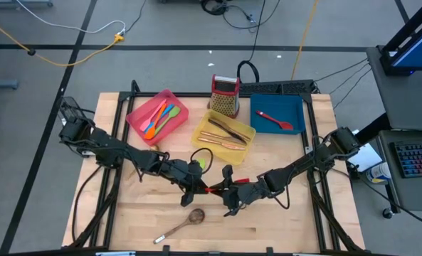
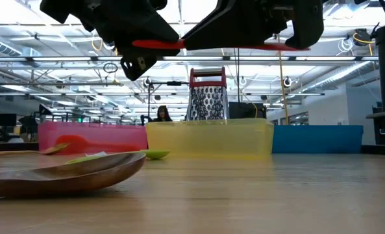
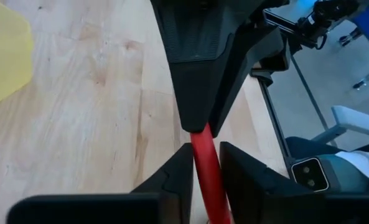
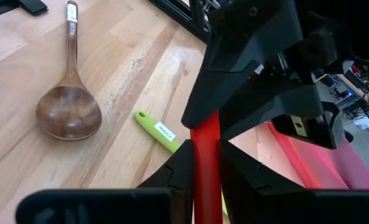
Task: Pick & Place Kitchen Items
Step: Put the red spatula into the red bin
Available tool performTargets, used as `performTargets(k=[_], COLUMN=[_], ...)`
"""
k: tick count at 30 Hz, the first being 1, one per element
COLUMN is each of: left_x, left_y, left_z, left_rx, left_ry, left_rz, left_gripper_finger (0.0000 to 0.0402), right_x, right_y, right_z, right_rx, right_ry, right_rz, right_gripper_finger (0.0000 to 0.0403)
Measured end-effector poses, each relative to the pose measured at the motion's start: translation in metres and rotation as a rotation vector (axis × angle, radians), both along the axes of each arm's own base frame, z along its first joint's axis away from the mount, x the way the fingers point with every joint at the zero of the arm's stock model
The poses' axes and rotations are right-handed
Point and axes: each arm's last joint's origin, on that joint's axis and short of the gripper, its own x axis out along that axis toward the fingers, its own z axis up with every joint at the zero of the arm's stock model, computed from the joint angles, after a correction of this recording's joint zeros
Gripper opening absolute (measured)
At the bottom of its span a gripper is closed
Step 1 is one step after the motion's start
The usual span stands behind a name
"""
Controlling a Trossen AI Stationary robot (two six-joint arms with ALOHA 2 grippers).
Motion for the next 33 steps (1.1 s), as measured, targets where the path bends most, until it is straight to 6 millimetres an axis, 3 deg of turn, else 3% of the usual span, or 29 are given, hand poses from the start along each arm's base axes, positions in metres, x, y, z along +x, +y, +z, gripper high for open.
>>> performTargets(k=[10, 25, 33], left_x=[0.0, -0.001, -0.002], left_y=[0.001, 0.004, 0.008], left_z=[0.0, -0.003, -0.006], left_rx=[0.001, 0.026, 0.075], left_ry=[0.004, 0.032, 0.049], left_rz=[0.02, 0.125, 0.197], left_gripper_finger=[0.0042, 0.0039, 0.0038], right_x=[0.0, -0.002, -0.008], right_y=[0.0, 0.005, 0.016], right_z=[0.0, 0.0, 0.0], right_rx=[-0.003, 0.004, -0.029], right_ry=[0.002, -0.001, -0.015], right_rz=[-0.004, 0.011, -0.015], right_gripper_finger=[0.0051, 0.0142, 0.0138])
